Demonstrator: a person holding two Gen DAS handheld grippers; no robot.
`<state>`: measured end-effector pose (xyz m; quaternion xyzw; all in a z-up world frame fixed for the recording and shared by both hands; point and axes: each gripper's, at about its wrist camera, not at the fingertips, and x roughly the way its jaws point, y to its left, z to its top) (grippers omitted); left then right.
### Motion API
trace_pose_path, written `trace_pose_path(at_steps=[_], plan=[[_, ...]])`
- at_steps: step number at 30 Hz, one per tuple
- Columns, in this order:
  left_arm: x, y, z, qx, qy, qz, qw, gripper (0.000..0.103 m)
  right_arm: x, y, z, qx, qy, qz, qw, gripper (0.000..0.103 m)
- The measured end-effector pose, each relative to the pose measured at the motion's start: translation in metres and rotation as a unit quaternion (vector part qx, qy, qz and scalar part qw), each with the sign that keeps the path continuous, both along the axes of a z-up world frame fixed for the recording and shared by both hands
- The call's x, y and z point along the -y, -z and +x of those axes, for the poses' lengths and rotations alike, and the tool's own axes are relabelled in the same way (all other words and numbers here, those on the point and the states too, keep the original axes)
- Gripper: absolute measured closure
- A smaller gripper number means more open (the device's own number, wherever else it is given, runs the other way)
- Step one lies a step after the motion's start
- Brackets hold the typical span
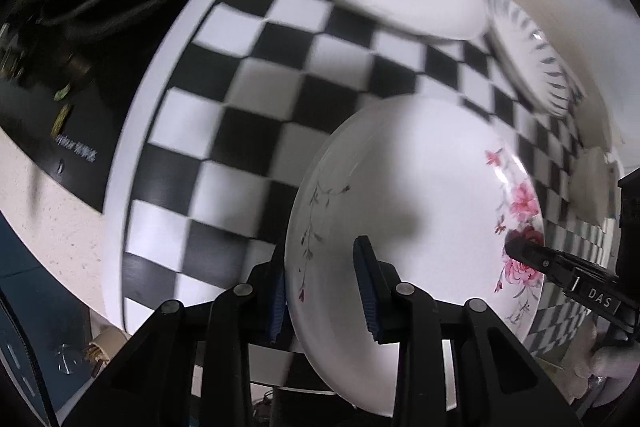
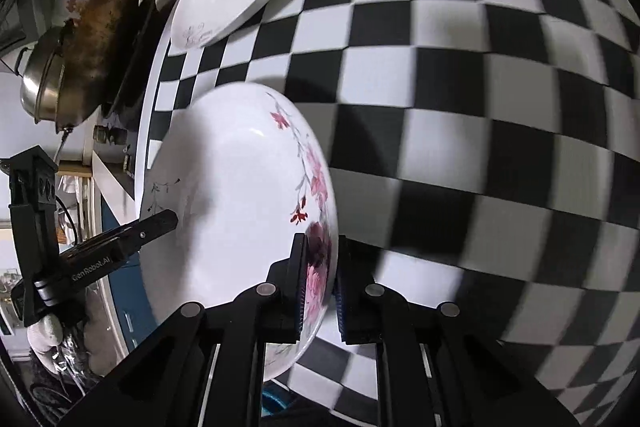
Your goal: Organize plates and bowls
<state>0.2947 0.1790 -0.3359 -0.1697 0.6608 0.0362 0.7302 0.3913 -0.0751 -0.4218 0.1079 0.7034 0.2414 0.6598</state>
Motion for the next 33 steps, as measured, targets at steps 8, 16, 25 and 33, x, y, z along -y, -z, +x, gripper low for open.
trace_pose_path(at_steps=[8,16,25,33], plan=[[0.061,-0.010,0.013,0.020,0.056,-0.008,0.9982,0.074,0.070,-0.033,-0.006,0.032,0.045,-0.015,0.998,0.090],[0.121,-0.005,0.034,0.020,0.121,-0.010,0.9924,0.074,0.151,-0.042,-0.019,0.046,0.101,-0.029,0.993,0.090],[0.153,0.004,0.044,0.013,0.159,0.001,0.9872,0.074,0.175,-0.030,-0.035,0.046,0.144,-0.045,0.987,0.090],[0.166,0.017,0.048,0.006,0.171,0.009,0.9853,0.074,0.183,-0.026,-0.041,0.058,0.151,-0.063,0.985,0.090]])
